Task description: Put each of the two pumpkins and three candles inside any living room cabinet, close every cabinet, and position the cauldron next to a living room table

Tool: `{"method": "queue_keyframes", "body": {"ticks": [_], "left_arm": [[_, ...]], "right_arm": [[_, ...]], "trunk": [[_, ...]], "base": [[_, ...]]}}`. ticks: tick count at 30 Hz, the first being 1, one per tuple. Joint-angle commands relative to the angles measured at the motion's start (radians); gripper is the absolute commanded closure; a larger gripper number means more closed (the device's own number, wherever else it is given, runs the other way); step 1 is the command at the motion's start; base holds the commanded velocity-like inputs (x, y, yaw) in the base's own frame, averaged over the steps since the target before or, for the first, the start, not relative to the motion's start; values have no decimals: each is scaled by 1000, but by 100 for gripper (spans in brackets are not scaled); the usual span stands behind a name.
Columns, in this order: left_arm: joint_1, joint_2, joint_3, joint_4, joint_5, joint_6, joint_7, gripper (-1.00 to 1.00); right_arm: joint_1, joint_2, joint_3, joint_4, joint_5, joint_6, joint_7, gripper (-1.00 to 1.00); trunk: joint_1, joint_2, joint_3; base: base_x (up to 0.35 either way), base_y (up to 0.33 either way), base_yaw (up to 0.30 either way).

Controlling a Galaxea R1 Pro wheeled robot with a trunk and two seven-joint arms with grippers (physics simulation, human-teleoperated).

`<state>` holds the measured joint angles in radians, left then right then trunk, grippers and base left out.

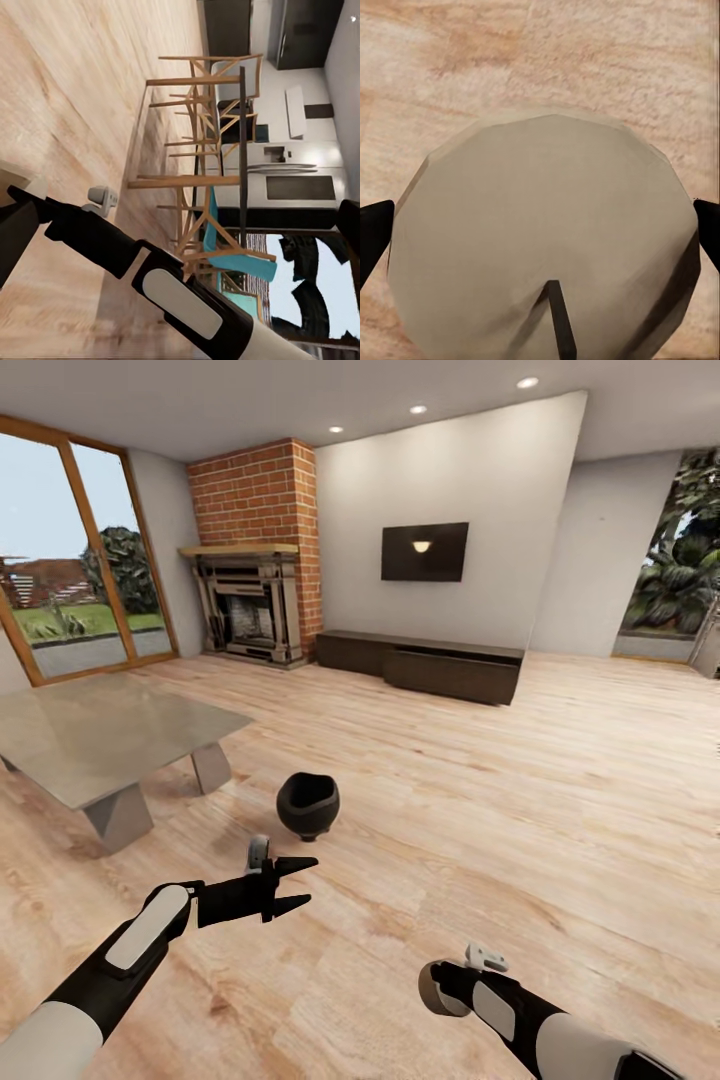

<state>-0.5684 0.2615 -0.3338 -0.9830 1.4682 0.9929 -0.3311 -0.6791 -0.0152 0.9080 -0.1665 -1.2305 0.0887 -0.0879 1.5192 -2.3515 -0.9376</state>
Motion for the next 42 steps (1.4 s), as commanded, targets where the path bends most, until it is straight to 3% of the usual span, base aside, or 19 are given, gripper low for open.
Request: {"method": "queue_keyframes", "body": {"ticks": [1,23,42], "left_arm": [[-1,1,-2,0,-6,0,-9,-100],[-1,0,-2,1,-10,0,-7,-100],[-1,-4,-2,2,-17,-2,-1,-100]], "right_arm": [[0,-1,6,-4,-4,4,-8,100],[0,-2,6,-4,-4,5,-7,100],[0,-2,5,-5,-6,-7,-6,100]], "trunk": [[0,0,-2],[0,0,-33],[0,0,-50]], "base": [[0,0,-173],[9,-7,-173],[222,-213,-93]]}}
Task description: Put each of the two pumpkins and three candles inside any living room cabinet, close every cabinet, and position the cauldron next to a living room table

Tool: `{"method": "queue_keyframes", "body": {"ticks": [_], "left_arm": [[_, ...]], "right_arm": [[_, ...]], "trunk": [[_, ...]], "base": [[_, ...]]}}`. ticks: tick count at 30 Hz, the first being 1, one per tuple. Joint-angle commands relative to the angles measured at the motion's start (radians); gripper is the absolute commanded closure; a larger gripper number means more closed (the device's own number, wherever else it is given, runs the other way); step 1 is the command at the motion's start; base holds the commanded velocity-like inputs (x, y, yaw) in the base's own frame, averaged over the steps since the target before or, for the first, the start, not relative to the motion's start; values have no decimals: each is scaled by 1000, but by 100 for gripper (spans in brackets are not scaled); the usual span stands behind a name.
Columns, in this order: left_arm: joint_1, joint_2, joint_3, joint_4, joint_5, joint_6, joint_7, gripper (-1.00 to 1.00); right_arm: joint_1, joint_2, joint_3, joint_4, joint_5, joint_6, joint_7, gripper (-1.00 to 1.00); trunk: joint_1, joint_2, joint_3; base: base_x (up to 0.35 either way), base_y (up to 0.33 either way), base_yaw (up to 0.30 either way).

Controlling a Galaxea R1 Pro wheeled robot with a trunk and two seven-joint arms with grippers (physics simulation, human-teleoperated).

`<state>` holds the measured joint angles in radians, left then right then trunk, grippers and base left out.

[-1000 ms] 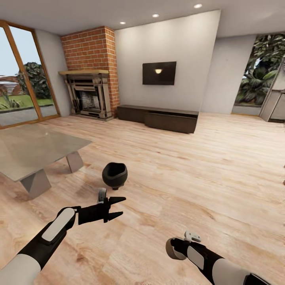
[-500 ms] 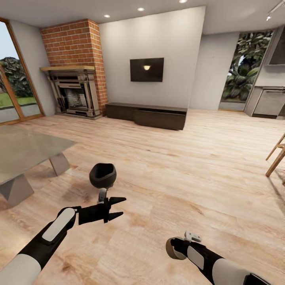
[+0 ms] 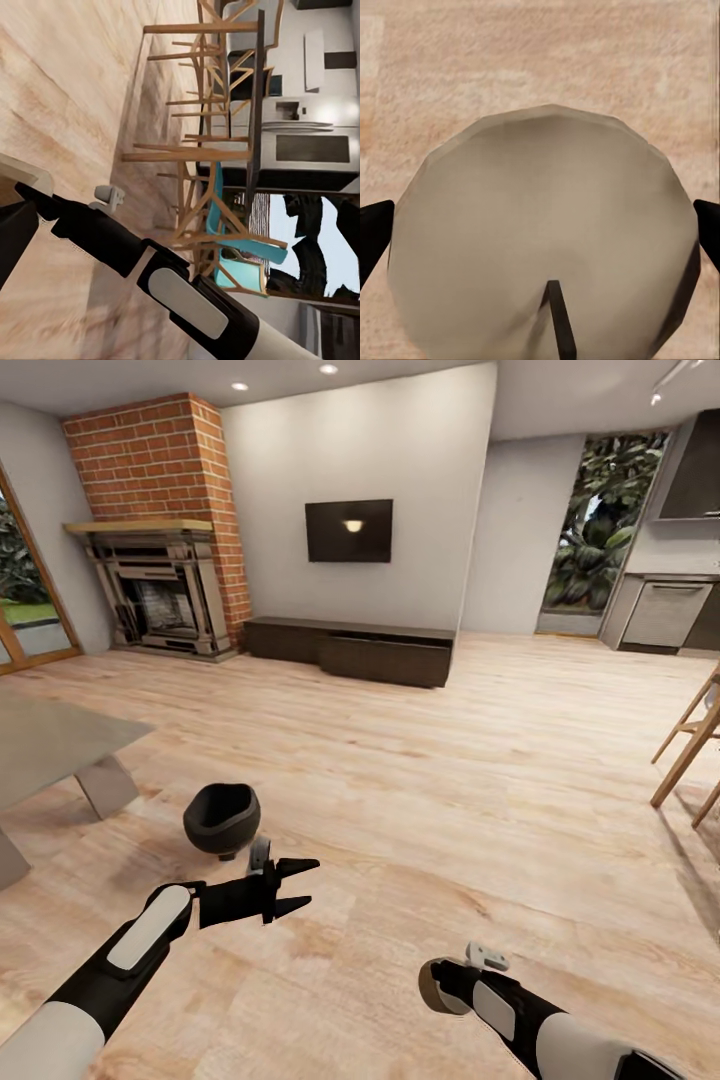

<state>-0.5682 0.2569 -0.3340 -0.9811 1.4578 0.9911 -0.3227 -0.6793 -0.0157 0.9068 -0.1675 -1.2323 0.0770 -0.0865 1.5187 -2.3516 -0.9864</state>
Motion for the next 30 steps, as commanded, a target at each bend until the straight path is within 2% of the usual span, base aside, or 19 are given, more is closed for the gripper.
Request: {"method": "queue_keyframes", "body": {"ticks": [1,6,13,30], "left_arm": [[-1,1,-2,1,-7,0,-9,-100],[-1,1,-2,1,-5,0,-9,-100],[-1,1,-3,1,-5,0,-9,-100],[-1,1,-3,1,-5,0,-7,-100]], "right_arm": [[0,-1,6,-4,-4,5,-8,100],[0,-1,6,-4,-5,6,-7,100],[-1,-1,6,-4,-5,5,-7,100],[0,-1,6,-4,-4,3,-7,100]], "trunk": [[0,0,-1],[0,0,-1],[0,0,-1],[0,0,-1]], "base": [[233,-223,-105],[267,-173,-231],[321,-18,-230],[329,0,-9]]}}
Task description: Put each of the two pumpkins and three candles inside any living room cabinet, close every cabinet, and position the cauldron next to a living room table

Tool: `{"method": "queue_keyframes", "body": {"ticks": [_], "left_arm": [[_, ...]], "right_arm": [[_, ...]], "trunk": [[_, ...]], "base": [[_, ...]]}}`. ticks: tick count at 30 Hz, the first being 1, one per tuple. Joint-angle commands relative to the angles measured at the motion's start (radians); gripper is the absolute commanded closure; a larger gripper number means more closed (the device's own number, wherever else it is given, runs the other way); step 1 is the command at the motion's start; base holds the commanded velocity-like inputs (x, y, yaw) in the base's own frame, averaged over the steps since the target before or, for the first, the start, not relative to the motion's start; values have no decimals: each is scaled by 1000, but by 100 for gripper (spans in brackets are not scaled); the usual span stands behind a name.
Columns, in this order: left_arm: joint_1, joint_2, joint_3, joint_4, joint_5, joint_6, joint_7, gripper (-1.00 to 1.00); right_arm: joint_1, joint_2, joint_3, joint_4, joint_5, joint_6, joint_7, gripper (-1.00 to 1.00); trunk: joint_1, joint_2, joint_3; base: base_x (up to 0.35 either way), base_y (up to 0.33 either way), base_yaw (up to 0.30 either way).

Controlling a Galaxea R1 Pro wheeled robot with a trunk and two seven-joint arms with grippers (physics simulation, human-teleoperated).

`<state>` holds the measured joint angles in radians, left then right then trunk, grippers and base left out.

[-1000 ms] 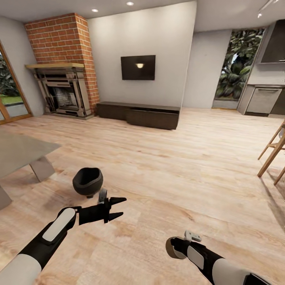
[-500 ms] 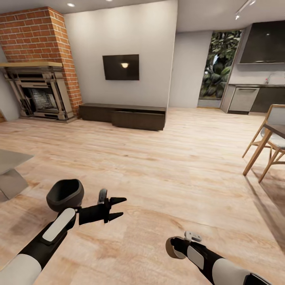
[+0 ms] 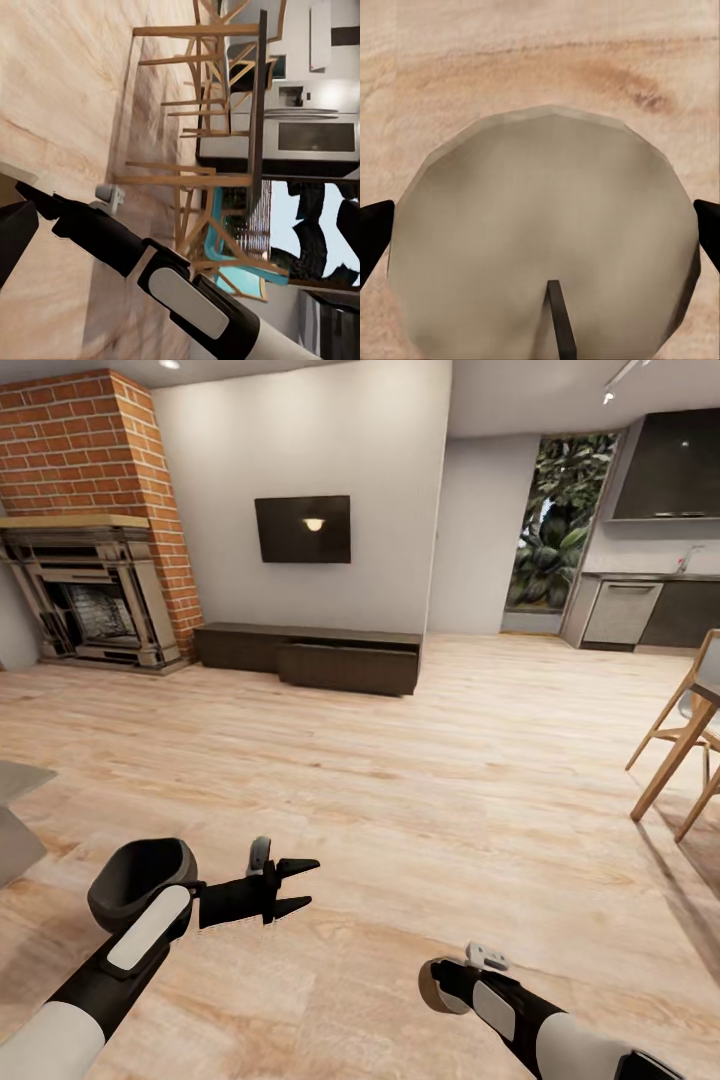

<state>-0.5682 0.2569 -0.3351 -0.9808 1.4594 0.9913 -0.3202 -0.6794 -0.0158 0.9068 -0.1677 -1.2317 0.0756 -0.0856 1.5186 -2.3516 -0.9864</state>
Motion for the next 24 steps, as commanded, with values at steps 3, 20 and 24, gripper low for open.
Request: {"method": "queue_keyframes", "body": {"ticks": [3,20,24], "left_arm": [[-1,1,-2,1,-7,0,-10,-100],[-1,-1,-2,21,-8,0,-10,-100],[-1,-1,-3,21,-8,-1,-10,-100]], "right_arm": [[0,-1,6,-4,-5,4,-8,100],[0,1,6,-4,-4,1,-8,100],[0,1,6,-4,-4,1,-8,100]], "trunk": [[0,0,-1],[0,0,-1],[0,0,-1]], "base": [[329,0,0],[329,0,-77],[329,0,0]]}}
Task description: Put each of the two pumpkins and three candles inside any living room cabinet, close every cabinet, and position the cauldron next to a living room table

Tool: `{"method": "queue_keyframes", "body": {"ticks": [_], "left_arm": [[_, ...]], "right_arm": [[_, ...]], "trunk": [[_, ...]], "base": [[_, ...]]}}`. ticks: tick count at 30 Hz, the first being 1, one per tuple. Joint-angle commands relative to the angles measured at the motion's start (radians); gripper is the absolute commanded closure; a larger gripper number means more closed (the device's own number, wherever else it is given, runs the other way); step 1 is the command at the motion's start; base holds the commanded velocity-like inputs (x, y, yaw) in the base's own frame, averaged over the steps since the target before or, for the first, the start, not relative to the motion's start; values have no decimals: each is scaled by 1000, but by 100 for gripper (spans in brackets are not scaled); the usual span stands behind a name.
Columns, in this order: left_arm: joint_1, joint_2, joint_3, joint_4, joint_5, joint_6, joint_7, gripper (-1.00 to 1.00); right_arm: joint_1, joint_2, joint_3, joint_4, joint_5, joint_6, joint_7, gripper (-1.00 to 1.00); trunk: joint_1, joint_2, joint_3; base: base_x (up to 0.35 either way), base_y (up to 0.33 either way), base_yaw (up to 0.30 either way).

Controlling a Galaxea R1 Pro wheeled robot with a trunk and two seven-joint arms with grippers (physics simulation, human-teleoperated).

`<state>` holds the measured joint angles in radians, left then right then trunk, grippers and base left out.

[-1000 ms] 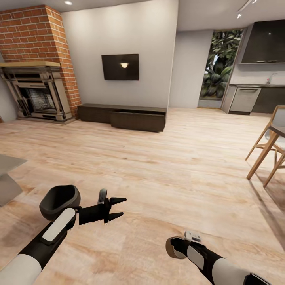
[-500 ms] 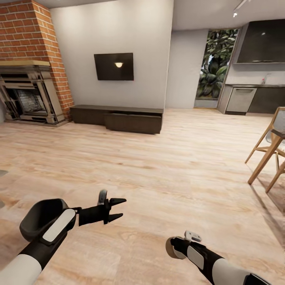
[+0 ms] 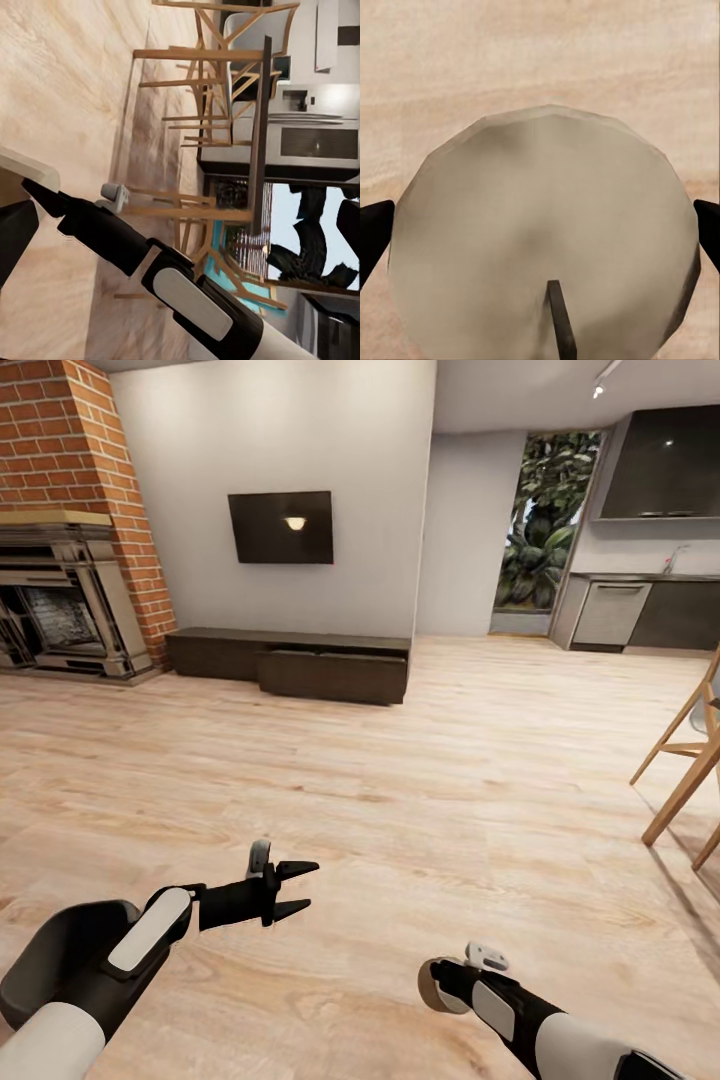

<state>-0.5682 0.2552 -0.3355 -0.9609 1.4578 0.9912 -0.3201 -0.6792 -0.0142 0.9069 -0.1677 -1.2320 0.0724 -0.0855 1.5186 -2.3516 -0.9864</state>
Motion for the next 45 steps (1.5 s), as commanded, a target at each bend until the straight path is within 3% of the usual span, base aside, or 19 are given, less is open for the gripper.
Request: {"method": "queue_keyframes", "body": {"ticks": [1,45], "left_arm": [[-1,1,-3,1,-7,0,-10,-100],[-1,1,-4,2,-6,-1,-10,-100]], "right_arm": [[0,-1,6,-4,-4,4,-8,100],[0,2,7,-3,-3,-31,-10,100]], "trunk": [[0,0,-1],[0,0,-1]], "base": [[329,0,0],[330,0,0]]}}
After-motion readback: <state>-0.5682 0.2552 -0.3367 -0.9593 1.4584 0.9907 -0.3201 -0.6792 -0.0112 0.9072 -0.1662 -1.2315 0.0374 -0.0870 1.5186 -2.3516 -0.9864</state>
